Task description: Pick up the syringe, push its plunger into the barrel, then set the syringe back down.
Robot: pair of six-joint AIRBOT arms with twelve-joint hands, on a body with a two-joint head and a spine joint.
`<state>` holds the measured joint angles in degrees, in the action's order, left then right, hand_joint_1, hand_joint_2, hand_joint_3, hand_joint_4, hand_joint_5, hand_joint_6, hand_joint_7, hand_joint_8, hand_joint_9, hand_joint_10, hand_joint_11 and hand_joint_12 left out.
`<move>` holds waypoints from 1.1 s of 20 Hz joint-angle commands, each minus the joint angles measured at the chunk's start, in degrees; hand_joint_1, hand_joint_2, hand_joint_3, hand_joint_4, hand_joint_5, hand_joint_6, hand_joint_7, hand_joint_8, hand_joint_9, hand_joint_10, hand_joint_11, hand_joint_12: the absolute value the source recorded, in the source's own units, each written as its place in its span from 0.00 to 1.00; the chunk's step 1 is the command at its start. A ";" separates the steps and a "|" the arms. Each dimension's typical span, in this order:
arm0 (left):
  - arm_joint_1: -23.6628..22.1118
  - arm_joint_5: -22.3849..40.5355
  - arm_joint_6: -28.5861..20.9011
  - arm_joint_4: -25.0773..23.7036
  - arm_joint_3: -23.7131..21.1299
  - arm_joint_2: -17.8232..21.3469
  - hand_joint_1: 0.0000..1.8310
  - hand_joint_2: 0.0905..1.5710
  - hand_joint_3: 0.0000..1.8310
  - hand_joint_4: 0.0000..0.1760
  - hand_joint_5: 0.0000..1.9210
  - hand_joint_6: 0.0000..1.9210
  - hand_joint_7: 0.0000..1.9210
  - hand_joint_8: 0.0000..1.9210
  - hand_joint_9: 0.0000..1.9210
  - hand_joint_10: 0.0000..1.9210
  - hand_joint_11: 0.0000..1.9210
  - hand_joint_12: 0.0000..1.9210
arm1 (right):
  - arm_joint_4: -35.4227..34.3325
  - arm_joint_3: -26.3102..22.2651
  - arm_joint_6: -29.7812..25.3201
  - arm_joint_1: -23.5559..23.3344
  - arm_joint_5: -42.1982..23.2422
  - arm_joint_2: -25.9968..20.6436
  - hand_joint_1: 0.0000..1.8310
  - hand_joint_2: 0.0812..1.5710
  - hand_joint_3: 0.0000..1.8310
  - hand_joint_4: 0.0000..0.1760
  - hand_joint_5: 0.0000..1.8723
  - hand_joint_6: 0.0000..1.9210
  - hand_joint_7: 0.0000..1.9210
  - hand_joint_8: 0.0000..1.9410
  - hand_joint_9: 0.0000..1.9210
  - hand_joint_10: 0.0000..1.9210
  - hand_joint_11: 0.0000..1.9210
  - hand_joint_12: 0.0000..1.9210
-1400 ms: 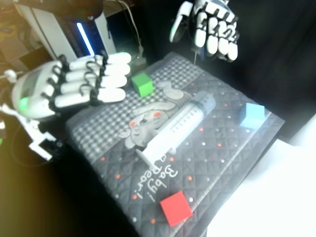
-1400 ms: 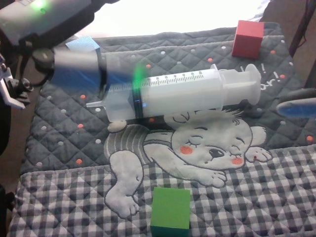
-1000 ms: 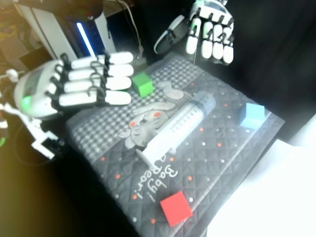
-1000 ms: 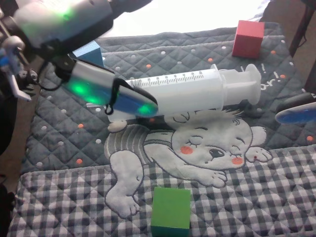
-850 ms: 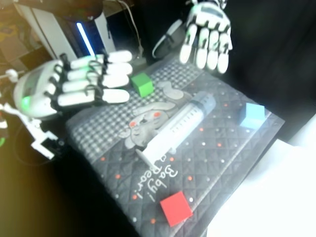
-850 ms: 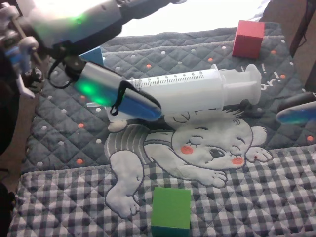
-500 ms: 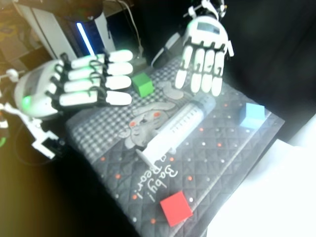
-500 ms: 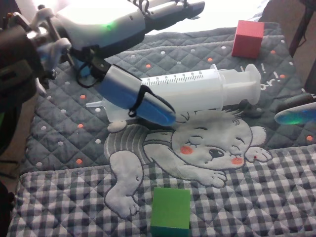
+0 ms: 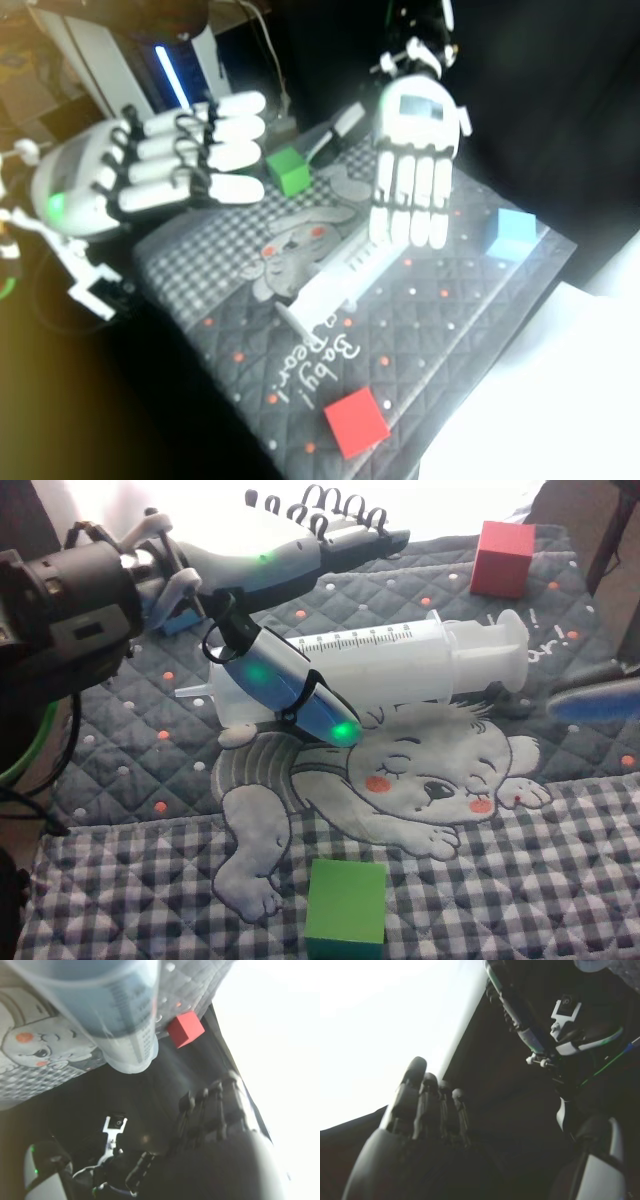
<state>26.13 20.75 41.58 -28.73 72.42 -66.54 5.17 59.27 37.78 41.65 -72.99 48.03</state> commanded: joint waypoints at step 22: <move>2.13 -6.45 -0.11 0.81 10.27 -11.13 0.22 0.36 0.00 0.00 0.01 0.00 0.08 0.01 0.11 0.00 0.05 0.11 | -0.88 -0.11 -0.16 -1.67 -6.81 0.03 0.01 0.58 0.00 0.00 0.13 0.00 0.13 0.00 0.13 0.00 0.00 0.50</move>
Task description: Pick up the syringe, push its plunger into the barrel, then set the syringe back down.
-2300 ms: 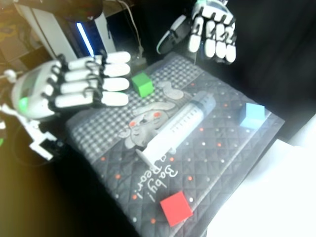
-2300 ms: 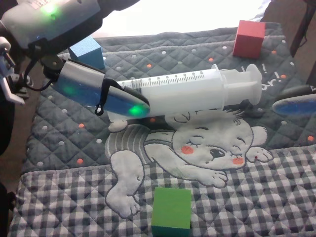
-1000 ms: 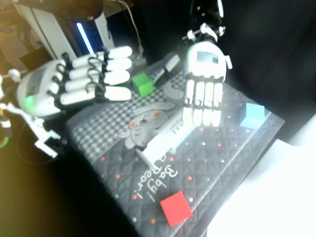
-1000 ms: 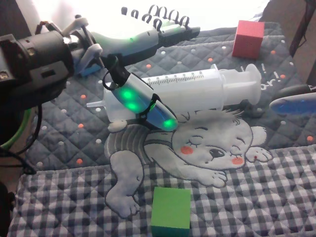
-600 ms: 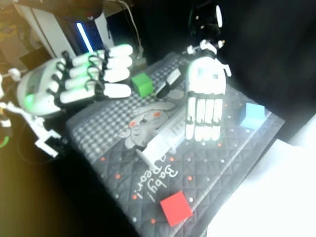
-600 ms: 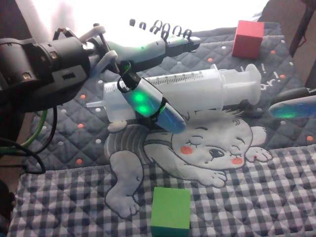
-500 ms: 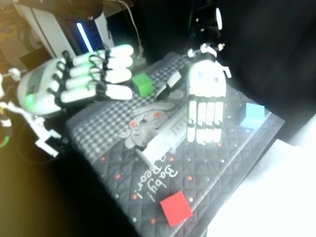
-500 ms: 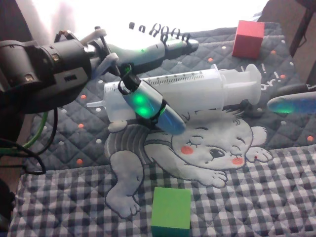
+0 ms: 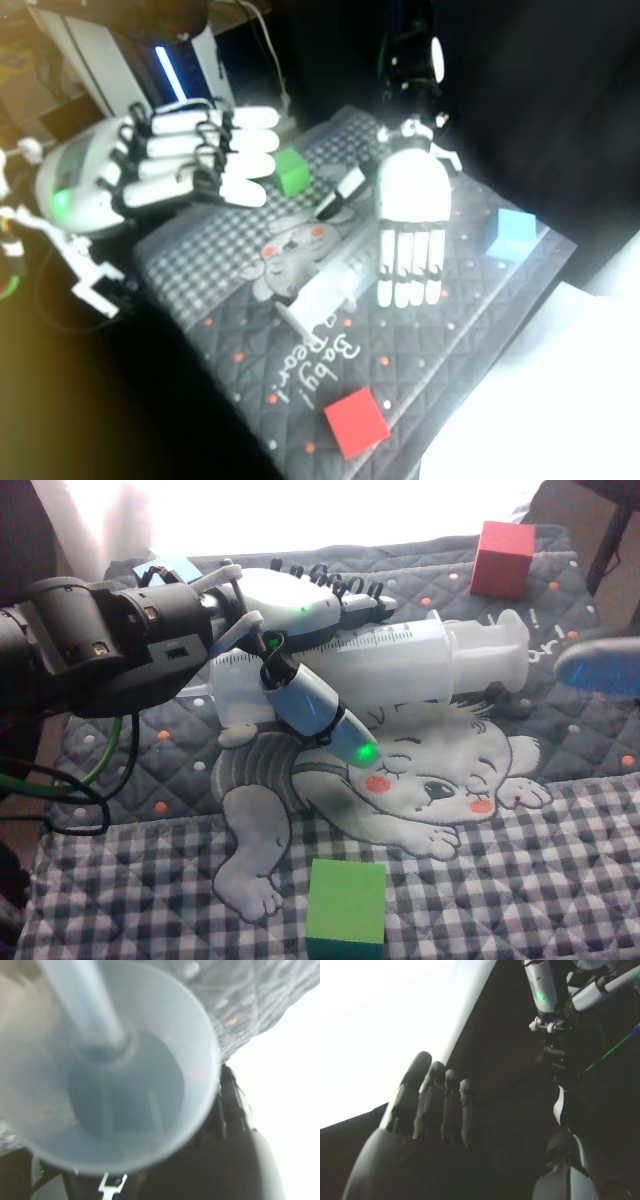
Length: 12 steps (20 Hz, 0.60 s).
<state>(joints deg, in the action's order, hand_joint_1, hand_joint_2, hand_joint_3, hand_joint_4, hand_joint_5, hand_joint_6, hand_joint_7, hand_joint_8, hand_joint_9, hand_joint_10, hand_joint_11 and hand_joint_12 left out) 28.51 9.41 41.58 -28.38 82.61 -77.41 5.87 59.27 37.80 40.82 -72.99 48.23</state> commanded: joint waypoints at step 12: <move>0.76 4.97 -0.11 1.69 1.79 -1.32 0.62 0.71 0.00 0.00 0.38 0.56 0.46 0.49 0.40 0.50 0.34 0.73 | -1.51 -0.18 -0.20 -0.97 -6.81 -0.18 0.00 0.75 0.01 0.00 0.15 0.00 0.16 0.00 0.15 0.00 0.00 0.45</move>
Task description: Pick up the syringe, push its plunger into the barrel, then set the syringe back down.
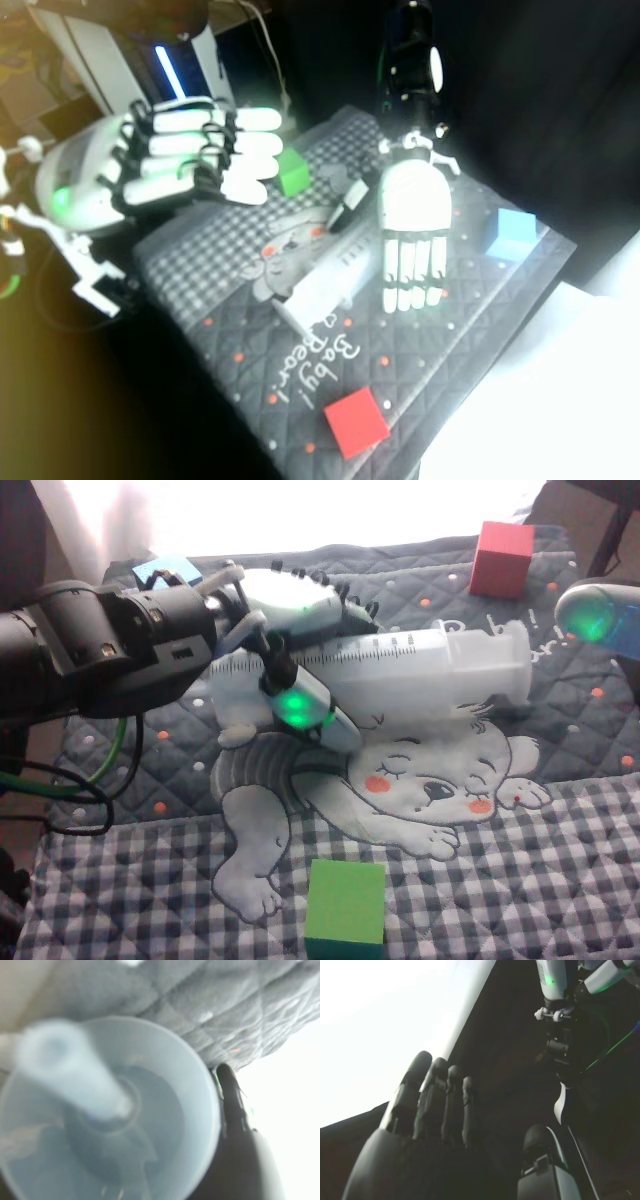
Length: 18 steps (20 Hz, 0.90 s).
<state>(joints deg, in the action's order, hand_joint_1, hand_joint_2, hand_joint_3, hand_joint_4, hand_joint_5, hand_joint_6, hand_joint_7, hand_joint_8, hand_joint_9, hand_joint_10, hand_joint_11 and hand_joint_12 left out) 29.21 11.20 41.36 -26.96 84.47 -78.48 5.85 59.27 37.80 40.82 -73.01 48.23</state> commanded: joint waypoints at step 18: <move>-1.72 15.09 0.11 7.42 -1.94 6.95 0.85 0.70 0.00 1.00 0.55 1.00 0.69 1.00 0.73 1.00 0.73 1.00 | -3.49 0.39 -2.04 -0.96 -6.80 -0.16 0.00 0.75 0.01 0.00 0.15 0.00 0.16 0.00 0.15 0.00 0.00 0.45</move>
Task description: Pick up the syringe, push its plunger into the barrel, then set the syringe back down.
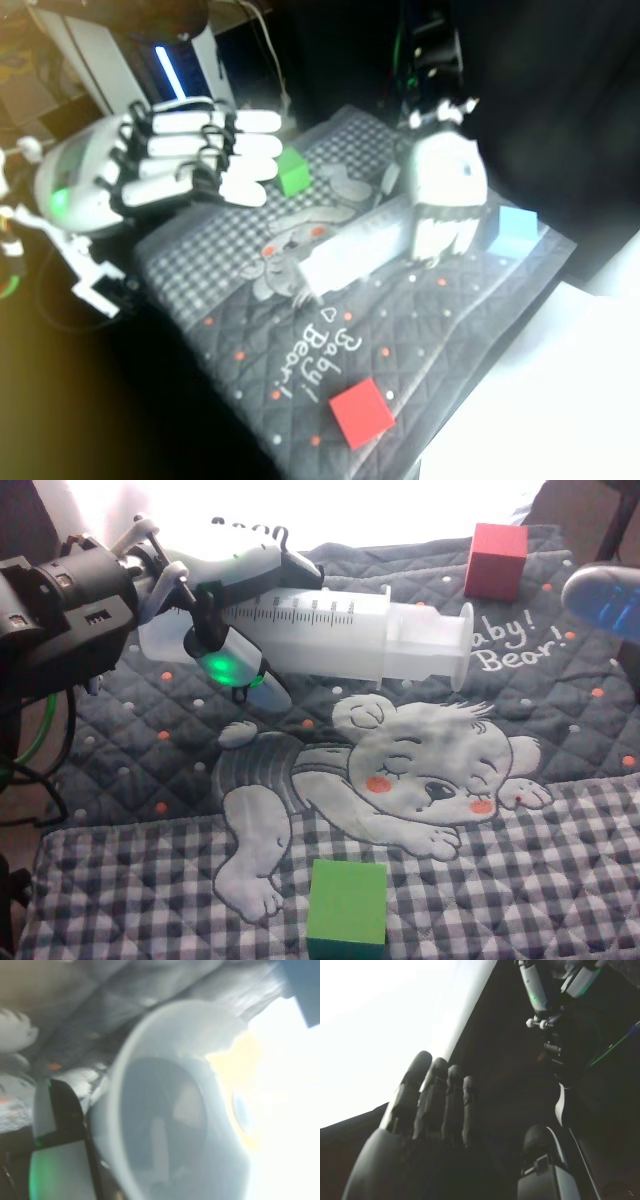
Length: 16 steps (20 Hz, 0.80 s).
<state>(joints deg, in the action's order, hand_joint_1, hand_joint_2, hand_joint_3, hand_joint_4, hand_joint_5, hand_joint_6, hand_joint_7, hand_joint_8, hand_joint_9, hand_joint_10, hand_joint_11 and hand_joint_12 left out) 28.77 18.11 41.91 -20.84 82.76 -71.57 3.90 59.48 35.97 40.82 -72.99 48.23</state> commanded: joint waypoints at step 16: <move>-1.04 19.98 -3.61 7.24 -1.91 4.91 0.85 0.69 0.00 0.91 0.63 1.00 0.73 1.00 0.77 1.00 0.75 1.00 | -9.77 0.84 -2.73 5.12 -13.13 5.99 0.00 0.75 0.00 0.00 0.15 0.00 0.16 0.00 0.15 0.00 0.00 0.45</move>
<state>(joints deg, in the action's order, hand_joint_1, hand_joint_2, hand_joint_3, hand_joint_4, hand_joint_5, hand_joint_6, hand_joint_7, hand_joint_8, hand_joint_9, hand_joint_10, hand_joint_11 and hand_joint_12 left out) 28.69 29.95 38.92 -15.31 80.77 -66.96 -5.91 60.23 33.67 46.46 -78.15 54.28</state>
